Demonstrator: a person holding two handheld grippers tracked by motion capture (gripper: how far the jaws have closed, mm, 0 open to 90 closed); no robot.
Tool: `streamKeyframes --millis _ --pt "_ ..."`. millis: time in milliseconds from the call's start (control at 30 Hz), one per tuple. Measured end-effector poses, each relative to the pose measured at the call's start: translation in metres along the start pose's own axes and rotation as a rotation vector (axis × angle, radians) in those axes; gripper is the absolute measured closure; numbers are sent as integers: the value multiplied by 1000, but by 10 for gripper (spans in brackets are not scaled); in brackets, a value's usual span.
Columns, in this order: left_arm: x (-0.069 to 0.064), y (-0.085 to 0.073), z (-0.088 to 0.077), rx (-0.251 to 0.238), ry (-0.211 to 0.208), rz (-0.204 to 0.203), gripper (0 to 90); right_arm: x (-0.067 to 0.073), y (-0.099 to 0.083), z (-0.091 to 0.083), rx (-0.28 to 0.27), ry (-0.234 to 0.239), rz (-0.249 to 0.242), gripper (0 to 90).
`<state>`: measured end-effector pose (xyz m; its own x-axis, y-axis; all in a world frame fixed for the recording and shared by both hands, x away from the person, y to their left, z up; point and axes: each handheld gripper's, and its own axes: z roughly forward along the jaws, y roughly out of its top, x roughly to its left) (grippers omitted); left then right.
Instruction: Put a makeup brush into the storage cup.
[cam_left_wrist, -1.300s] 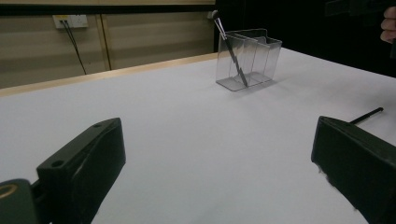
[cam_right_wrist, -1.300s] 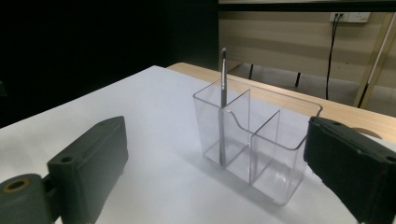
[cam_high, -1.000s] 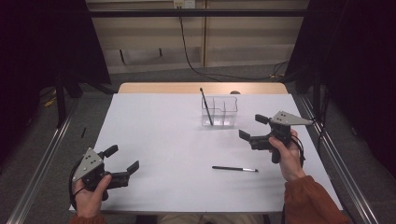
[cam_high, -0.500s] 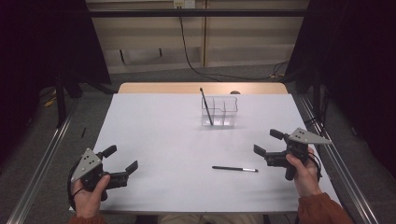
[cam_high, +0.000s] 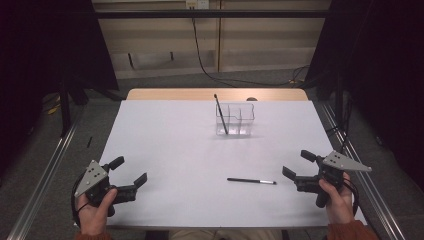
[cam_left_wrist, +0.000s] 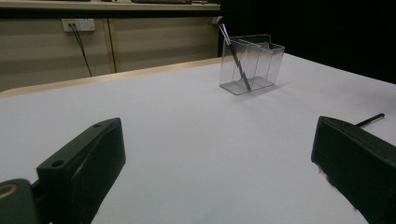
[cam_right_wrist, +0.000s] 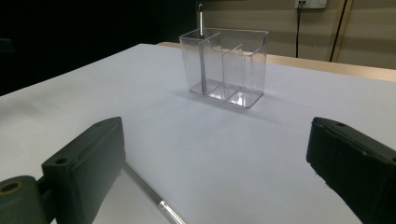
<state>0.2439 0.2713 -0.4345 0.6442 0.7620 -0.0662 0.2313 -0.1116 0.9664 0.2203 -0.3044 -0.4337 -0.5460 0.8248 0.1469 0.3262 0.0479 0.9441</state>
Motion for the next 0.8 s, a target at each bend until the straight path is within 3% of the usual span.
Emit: streamKeyframes --millis 533,800 --pt "-1 0 -2 1 -6 7 29 7 -13 -22 7 -14 -29 33" --pt "-1 0 -1 2 0 5 28 8 -14 -21 4 -10 -26 32"
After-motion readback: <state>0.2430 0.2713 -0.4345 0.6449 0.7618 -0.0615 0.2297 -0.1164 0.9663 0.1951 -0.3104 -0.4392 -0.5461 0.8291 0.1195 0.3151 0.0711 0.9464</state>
